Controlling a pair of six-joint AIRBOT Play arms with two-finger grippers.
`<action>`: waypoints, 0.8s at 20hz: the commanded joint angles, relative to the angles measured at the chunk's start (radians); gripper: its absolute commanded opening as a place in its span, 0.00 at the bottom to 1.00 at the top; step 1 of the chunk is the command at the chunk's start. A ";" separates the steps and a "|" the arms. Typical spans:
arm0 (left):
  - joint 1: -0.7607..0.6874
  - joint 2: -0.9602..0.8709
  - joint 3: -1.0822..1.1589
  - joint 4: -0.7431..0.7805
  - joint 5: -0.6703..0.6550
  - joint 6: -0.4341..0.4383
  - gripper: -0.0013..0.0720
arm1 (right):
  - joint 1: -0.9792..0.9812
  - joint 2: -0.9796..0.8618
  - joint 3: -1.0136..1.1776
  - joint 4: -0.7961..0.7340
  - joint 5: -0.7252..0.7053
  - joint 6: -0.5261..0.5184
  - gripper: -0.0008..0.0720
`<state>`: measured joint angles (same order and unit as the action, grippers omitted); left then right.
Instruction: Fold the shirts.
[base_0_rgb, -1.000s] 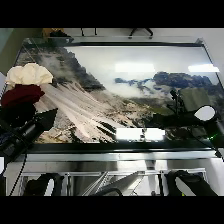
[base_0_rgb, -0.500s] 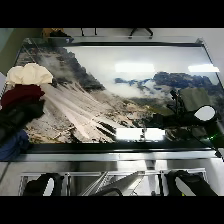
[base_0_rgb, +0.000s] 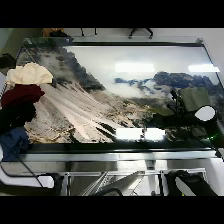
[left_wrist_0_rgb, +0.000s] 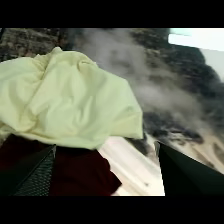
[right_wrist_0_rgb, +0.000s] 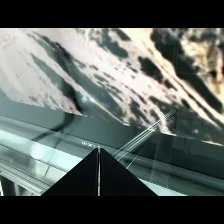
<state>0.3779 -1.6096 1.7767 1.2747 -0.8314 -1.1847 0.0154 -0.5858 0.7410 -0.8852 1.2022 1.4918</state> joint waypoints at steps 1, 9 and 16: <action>-0.008 -0.376 0.281 0.064 -0.002 0.060 0.97 | 0.001 0.000 0.000 0.008 -0.001 0.000 0.04; -0.032 -0.654 0.256 0.157 0.286 0.063 0.97 | 0.001 -0.001 0.000 0.007 -0.026 -0.003 0.04; -0.031 -0.649 0.276 0.162 0.276 0.055 0.04 | 0.001 -0.001 0.000 0.007 -0.026 -0.003 0.04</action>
<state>0.3473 -2.2761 2.0487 1.4334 -0.5446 -1.1240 0.0154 -0.5861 0.7410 -0.8780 1.1759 1.4883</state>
